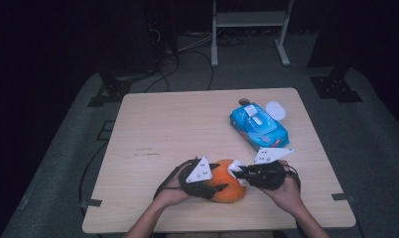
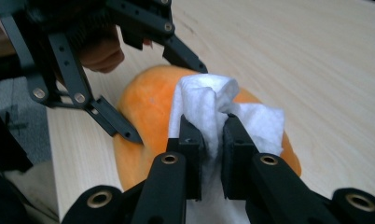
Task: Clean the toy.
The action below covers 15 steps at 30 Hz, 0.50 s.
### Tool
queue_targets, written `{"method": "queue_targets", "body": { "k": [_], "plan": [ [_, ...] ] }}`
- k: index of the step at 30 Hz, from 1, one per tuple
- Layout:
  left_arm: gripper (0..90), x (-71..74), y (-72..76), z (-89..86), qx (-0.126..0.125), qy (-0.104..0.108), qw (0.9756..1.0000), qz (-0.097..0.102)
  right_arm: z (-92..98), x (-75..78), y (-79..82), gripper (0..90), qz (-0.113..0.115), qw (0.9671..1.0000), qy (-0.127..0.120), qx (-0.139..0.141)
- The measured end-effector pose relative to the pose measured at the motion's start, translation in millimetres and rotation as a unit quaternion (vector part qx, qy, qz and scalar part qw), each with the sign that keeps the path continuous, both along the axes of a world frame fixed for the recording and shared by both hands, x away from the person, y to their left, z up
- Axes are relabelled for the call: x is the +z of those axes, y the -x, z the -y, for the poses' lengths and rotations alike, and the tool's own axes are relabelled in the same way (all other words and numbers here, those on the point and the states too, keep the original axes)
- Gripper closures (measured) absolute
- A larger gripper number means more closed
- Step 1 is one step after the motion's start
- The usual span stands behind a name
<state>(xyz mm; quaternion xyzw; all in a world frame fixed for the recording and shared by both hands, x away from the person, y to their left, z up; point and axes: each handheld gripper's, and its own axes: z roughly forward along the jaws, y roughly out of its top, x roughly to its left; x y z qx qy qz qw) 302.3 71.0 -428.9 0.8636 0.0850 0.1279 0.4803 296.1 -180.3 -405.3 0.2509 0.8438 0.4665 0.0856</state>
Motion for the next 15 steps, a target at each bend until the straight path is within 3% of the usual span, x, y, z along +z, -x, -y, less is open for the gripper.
{"method": "queue_targets", "body": {
  "k": [3, 8, 15],
  "plan": [
    [30.3, -3.3, -2.7, -6.2, -0.005, 0.009, 0.9999, -0.011, 5.7, -4.7, -1.5, 80.1, -0.006, 1.0000, 0.002, -0.006],
    [28.9, -3.8, -0.5, -4.1, -0.012, 0.007, 0.9999, 0.000, 12.1, -6.2, 0.1, 80.2, -0.014, 0.9998, 0.001, -0.016],
    [28.4, -0.9, 7.8, 4.5, -0.025, -0.015, 0.9992, 0.028, -13.3, 4.7, 12.8, 80.2, 0.012, 0.9996, -0.002, 0.027]
  ]
}}
